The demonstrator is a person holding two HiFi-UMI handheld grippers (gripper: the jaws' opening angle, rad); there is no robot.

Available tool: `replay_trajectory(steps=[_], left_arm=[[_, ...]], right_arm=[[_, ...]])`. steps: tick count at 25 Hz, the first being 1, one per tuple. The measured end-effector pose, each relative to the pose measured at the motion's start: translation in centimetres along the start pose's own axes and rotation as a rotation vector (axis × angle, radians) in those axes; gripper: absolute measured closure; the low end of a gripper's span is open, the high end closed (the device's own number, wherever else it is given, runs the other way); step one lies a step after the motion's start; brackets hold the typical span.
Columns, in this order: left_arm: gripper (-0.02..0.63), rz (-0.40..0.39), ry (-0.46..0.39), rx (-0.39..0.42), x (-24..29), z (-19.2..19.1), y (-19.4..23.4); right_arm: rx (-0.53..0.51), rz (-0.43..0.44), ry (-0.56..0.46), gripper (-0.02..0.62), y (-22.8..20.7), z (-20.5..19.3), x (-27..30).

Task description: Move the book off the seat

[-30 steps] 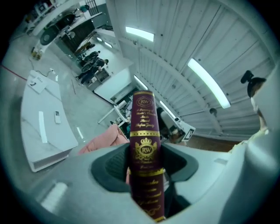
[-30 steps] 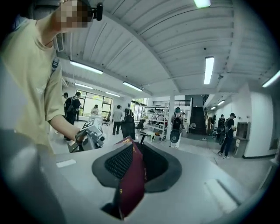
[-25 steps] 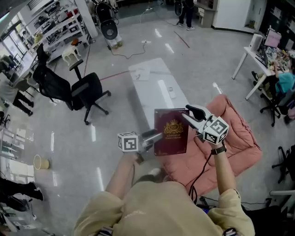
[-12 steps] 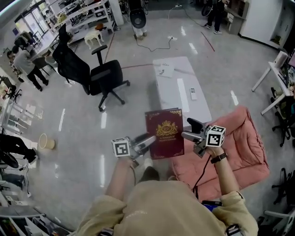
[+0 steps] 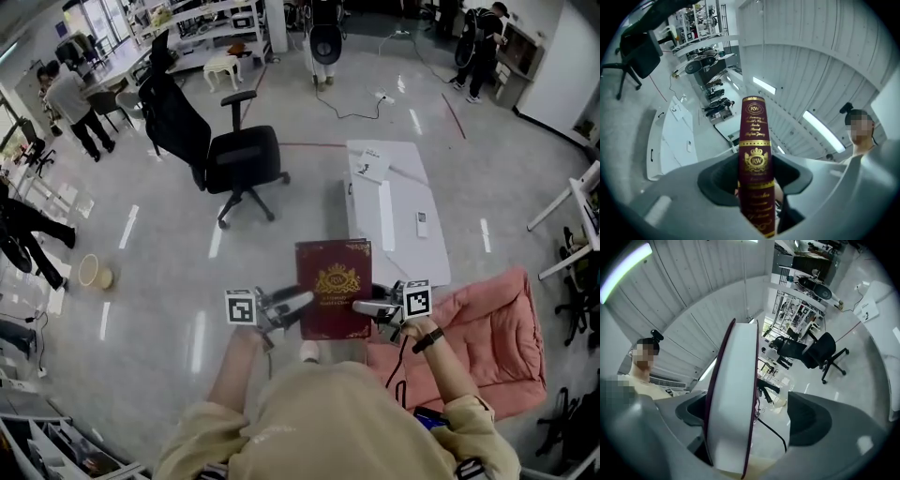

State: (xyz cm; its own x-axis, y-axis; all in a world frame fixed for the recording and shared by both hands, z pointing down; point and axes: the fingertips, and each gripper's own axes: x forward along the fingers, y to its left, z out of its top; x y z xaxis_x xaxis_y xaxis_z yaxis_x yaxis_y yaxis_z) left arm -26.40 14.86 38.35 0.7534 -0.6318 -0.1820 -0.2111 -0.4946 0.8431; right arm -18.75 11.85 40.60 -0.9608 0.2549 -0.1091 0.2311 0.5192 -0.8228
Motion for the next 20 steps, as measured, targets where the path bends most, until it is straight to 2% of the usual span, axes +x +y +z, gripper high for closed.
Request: replay_trajectory(steps=[4, 7, 12, 15, 17, 20], left_arm=[[0.397, 0.014, -0.013, 0.004, -3.0, 2.9, 2.7], [0.397, 0.034, -0.009, 0.011, -4.6, 4.1, 5.3], [0.396, 0.027, -0.015, -0.032, -3.9, 6.1, 6.9], [0.396, 0.049, -0.026, -0.069, -2.8, 8.7, 9.6], [0.396, 0.064, -0.028, -0.073, -0.9, 12.1, 12.0], [0.394, 0.090, -0.045, -0.080, 1.4, 16.3, 15.4]], right_arm=[[0.015, 0.014, 0.019, 0.156, -2.3, 1.5, 4.4], [0.014, -0.018, 0.047, 0.187, -4.4, 1.8, 6.8], [0.054, -0.022, 0.066, 0.213, -6.0, 4.2, 8.4], [0.065, 0.002, 0.058, 0.231, -8.1, 7.7, 8.6], [0.077, 0.038, 0.062, 0.267, -10.3, 11.8, 8.6], [0.114, 0.034, 0.079, 0.302, -14.3, 16.1, 8.3]])
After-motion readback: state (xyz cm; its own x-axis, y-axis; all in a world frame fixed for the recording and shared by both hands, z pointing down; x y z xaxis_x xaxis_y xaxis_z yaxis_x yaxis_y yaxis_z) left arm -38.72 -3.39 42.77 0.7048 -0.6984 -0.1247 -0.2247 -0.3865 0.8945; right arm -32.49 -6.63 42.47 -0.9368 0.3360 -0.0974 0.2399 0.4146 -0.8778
